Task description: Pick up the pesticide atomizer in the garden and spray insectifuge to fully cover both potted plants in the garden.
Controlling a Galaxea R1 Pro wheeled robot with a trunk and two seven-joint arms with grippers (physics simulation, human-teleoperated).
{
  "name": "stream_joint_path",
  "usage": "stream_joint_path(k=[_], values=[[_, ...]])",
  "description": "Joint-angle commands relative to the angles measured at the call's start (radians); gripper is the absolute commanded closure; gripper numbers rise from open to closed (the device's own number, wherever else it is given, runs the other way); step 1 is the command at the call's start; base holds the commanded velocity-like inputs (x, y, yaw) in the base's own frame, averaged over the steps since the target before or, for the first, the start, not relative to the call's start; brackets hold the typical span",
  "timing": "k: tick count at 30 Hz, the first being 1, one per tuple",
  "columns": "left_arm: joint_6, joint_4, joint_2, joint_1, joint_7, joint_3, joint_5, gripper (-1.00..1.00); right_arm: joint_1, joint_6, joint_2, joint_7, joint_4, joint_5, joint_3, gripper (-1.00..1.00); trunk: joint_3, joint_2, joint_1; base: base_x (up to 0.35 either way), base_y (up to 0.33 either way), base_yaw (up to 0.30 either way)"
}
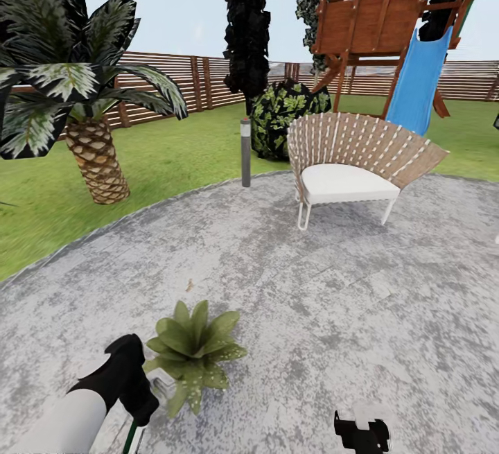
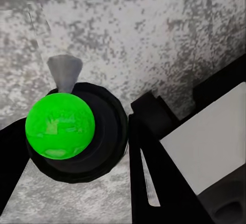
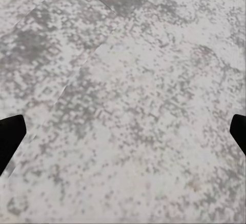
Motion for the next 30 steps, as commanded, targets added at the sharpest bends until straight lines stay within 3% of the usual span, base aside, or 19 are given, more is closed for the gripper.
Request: stream_joint_path(k=[1, 6, 14, 24, 30], values=[[0.008, -0.002, -0.003, -0.001, -0.009, 0.004, -0.008, 1.00, -0.001, -0.003, 0.000, -0.004, 0.001, 0.011, -0.007, -1.00, -0.001, 0.000, 0.000, 0.000, 0.170, -0.004], [0.010, -0.005, -0.014, -0.003, -0.013, 0.000, -0.006, 1.00, -0.001, -0.003, 0.000, -0.004, 0.001, 0.011, -0.007, -1.00, -0.001, 0.000, 0.000, 0.000, 0.025, -0.001], [0.015, -0.003, -0.014, -0.084, -0.017, -0.002, -0.008, 1.00, -0.001, -0.003, 0.000, -0.004, 0.001, 0.011, -0.007, -1.00, -0.001, 0.000, 0.000, 0.000, 0.000, 0.000], [0.008, 0.015, 0.002, -0.067, -0.011, 0.000, -0.005, 1.00, -0.001, -0.003, 0.000, -0.004, 0.001, 0.011, -0.007, -1.00, -0.001, 0.000, 0.000, 0.000, 0.000, 0.000], [0.011, 0.001, -0.004, -0.079, -0.017, 0.004, -0.006, 1.00, -0.001, -0.003, 0.000, -0.004, 0.001, 0.011, -0.007, -1.00, -0.001, 0.000, 0.000, 0.000, 0.134, 0.000]])
